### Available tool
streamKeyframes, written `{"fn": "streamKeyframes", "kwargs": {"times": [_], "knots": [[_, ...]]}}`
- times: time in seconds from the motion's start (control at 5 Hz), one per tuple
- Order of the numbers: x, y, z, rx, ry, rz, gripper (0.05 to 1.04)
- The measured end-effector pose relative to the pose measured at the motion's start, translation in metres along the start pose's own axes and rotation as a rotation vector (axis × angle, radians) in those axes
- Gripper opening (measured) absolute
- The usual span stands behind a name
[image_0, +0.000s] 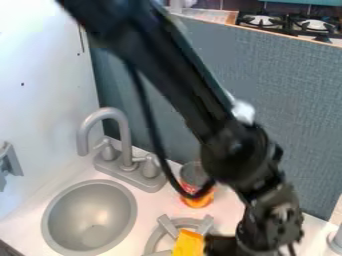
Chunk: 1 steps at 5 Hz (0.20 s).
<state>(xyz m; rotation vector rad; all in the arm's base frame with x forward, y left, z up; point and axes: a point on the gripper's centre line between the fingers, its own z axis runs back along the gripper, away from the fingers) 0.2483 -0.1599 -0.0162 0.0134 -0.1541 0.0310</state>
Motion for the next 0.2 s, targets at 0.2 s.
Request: {"fn": "streamKeyframes", "kwargs": {"times": [0.2], "knots": [[0.0001,-0.0045,0.0318,-0.047,0.011,0.101,1.007]]}}
